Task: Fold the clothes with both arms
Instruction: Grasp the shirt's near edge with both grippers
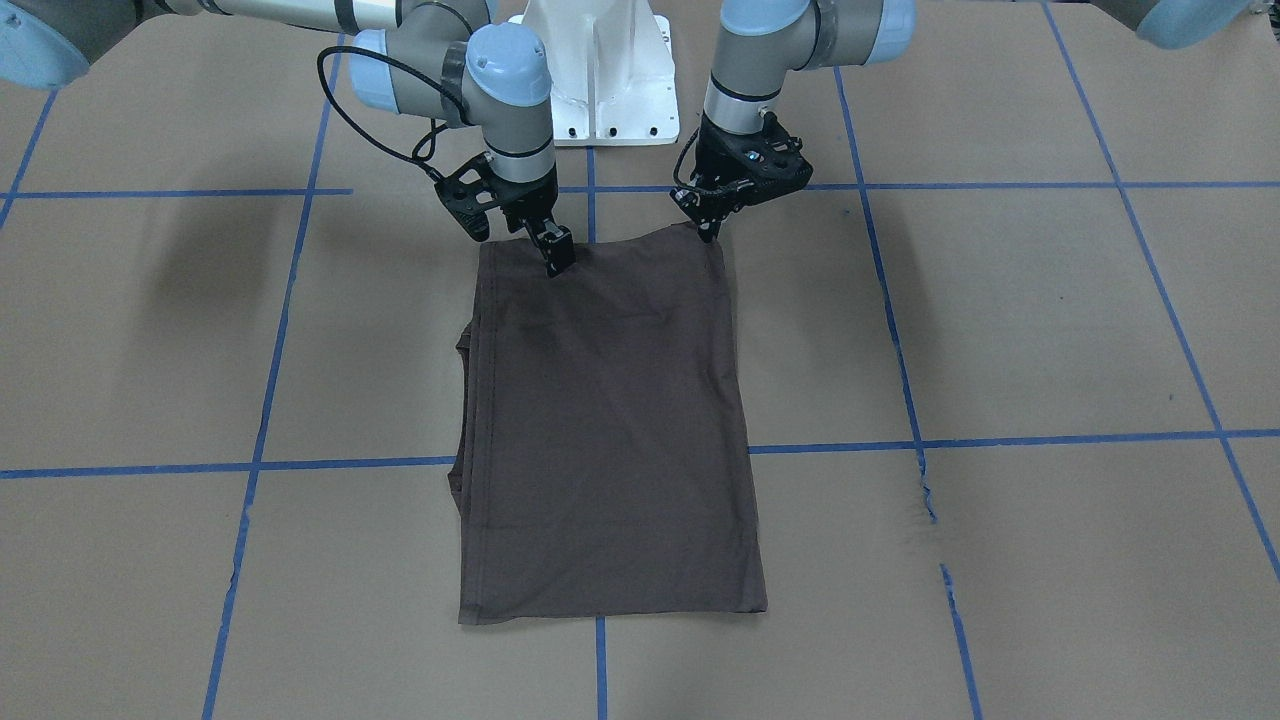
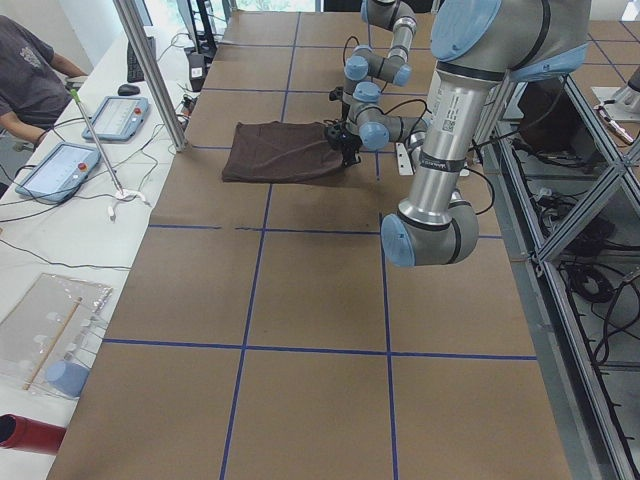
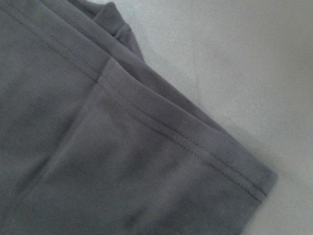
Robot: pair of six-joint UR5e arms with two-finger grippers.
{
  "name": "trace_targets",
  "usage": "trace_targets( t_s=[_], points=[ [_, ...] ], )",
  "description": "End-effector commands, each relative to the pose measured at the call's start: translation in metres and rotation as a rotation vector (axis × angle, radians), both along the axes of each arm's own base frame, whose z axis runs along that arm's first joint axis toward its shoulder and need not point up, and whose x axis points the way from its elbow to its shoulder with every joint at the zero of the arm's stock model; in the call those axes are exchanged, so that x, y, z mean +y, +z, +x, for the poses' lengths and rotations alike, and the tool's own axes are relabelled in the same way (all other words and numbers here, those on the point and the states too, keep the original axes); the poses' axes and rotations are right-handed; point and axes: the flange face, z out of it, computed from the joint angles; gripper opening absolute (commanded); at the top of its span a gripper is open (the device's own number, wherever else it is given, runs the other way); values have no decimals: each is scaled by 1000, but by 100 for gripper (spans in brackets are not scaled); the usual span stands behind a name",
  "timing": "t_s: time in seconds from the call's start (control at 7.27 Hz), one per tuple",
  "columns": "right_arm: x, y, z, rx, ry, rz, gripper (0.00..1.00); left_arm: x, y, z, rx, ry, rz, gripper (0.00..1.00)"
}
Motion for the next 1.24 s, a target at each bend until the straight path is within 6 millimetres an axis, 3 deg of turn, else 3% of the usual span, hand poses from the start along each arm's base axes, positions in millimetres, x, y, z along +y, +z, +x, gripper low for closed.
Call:
trace_targets(
  t_s=[0.0,0.14,0.28,0.41,0.55,0.69,1.1],
  points=[
    [-1,4,-5,7,1,-4,98,0,0,0,0,-1,1,0],
    [-1,4,-5,8,1,-2,96,0,0,0,0,-1,1,0],
    [-1,2,-5,6,3,-4,80,0,0,0,0,-1,1,0],
    [-1,1,-4,6,12,-10,52,0,0,0,0,-1,1,0],
    [-1,0,-3,4,11,-11,17,0,0,0,0,-1,1,0],
    [-1,-1,-3,1,11,-10,0,0,0,0,0,-1,1,0],
    [0,-6,-2,-9,6,-3,0,0,-1,0,1,-1,1,0]
  ],
)
